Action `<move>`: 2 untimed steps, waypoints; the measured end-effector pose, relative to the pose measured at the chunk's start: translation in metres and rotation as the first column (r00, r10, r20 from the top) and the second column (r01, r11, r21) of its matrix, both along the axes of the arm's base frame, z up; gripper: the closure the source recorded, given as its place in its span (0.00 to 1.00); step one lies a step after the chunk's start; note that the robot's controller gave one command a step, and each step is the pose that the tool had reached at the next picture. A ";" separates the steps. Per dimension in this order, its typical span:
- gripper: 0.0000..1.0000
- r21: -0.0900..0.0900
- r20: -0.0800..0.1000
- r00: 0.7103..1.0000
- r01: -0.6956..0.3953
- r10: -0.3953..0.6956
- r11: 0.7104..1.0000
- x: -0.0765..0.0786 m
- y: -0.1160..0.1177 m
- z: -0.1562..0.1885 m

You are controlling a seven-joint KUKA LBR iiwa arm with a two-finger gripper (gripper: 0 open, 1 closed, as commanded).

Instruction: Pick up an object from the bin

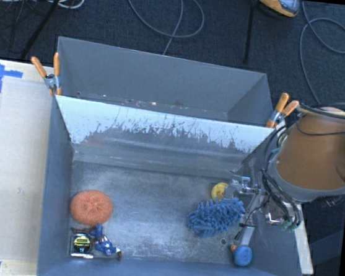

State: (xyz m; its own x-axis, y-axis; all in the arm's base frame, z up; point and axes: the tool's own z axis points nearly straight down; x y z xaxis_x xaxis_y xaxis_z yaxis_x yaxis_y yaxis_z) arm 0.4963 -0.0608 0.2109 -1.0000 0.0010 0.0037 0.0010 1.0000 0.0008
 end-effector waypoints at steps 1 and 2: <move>0.00 0.000 0.000 1.000 0.000 0.000 1.000 0.000 0.000 0.000; 0.00 0.000 0.001 1.000 -0.008 0.008 1.000 0.021 0.000 0.028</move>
Offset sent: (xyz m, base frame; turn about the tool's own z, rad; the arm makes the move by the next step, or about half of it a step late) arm 0.0429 0.0010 0.0590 -0.0180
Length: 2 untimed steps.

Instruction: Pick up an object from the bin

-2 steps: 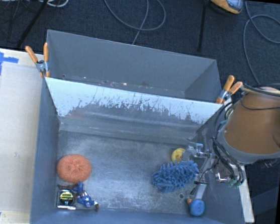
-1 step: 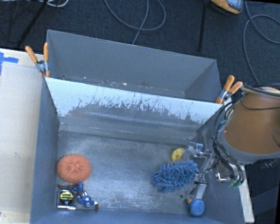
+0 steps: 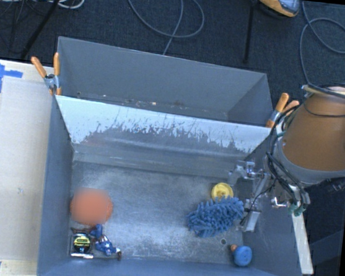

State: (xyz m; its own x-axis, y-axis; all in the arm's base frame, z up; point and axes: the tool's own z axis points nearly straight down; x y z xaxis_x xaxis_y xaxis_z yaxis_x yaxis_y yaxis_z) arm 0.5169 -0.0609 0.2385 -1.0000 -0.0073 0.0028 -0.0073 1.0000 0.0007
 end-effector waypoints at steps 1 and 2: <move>0.00 -0.003 0.013 0.995 -0.103 0.103 0.995 -0.009 0.007 -0.022; 0.00 -0.001 0.003 0.948 -0.317 0.317 0.948 -0.015 0.013 -0.081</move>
Offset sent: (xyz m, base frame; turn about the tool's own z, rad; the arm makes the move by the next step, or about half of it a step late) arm -0.0151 0.0156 -0.1050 -0.3606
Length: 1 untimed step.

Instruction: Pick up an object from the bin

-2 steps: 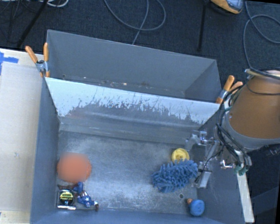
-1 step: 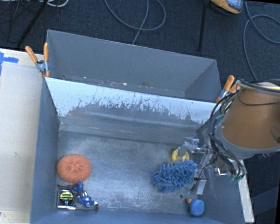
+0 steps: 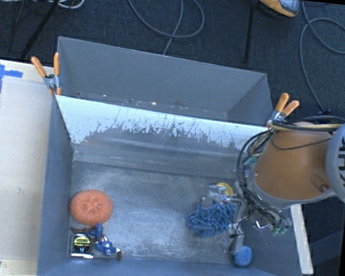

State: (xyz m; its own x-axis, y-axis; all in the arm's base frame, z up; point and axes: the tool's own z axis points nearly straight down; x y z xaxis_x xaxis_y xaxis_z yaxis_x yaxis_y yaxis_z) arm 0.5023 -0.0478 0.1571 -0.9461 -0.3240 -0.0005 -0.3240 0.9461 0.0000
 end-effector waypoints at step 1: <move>1.00 0.001 0.000 0.995 -0.095 0.095 0.995 0.042 0.003 -0.036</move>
Offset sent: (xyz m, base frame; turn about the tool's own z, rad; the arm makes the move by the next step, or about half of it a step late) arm 0.0000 0.0000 0.0000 0.0000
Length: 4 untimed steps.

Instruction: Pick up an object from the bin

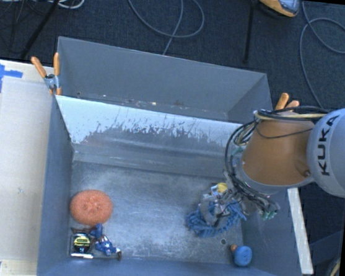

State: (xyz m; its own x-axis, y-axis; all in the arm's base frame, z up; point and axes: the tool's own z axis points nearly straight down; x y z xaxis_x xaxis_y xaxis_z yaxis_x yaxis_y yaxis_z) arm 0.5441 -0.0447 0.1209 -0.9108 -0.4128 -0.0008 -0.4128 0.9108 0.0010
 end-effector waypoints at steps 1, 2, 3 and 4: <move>0.00 0.000 0.000 1.000 0.000 0.000 1.000 0.000 0.000 0.000; 0.00 0.000 0.000 1.000 -0.001 0.001 1.000 0.000 0.000 0.000; 1.00 0.001 0.002 0.987 -0.163 0.163 0.987 -0.042 -0.021 -0.050; 1.00 0.001 0.002 0.987 -0.164 0.164 0.987 -0.042 -0.021 -0.050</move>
Offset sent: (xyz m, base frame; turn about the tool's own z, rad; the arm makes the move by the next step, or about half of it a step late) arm 0.0000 0.0000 0.0000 0.0000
